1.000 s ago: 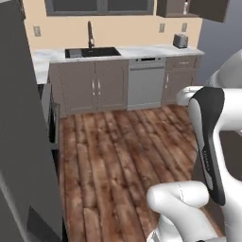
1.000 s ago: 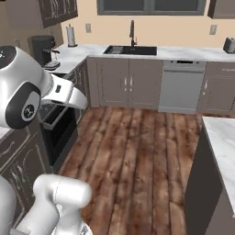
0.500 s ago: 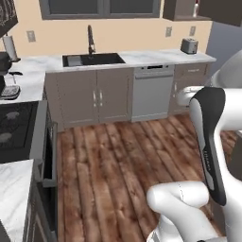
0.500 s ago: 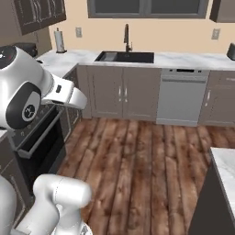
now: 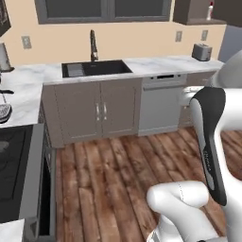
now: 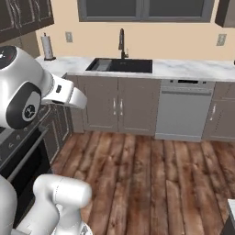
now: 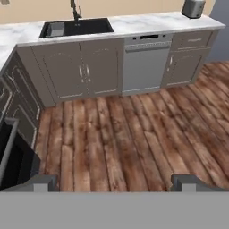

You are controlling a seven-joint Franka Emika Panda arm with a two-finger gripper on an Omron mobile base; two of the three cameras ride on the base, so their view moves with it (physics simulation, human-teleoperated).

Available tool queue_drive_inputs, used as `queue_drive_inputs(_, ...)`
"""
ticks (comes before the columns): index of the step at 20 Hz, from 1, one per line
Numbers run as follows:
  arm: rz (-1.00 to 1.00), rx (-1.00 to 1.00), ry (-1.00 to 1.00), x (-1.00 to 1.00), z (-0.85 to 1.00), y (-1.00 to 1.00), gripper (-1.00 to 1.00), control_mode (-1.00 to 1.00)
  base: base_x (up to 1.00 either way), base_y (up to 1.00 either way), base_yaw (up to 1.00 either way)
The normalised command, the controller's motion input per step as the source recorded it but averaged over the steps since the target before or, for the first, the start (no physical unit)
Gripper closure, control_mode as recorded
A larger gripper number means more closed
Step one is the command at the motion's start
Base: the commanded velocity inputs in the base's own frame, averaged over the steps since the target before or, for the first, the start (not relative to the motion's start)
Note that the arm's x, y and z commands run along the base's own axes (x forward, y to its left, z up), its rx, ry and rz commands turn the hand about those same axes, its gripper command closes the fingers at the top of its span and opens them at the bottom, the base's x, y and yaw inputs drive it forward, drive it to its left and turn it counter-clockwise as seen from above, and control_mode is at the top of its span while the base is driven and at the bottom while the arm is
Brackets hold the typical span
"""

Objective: Get the candle and the liquor from the cabinet and move them to the dining counter.

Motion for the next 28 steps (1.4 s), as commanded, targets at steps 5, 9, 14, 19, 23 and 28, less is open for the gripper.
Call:
queue_drive_inputs(5, 0.0, 0.0, 0.0, 0.0, 0.0, 0.0, -1.0, 1.0, 1.0, -0.01, 0.0)
queue_drive_inputs(9, 0.0, 0.0, 0.0, 0.0, 0.0, 0.0, -1.0, 1.0, 1.0, 0.0, 0.0)
queue_drive_inputs(14, 0.0, 0.0, 0.0, 0.0, 0.0, 0.0, -1.0, 1.0, 1.0, 0.0, 0.0)
queue_drive_inputs(19, 0.0, 0.0, 0.0, 0.0, 0.0, 0.0, -1.0, 1.0, 1.0, 0.0, 0.0)
queue_drive_inputs(23, 0.0, 0.0, 0.0, 0.0, 0.0, 0.0, -1.0, 1.0, 0.92, -0.01, 0.0)
queue_drive_inputs(28, 0.0, 0.0, 0.0, 0.0, 0.0, 0.0, -1.0, 1.0, 0.48, -0.33, 0.0)
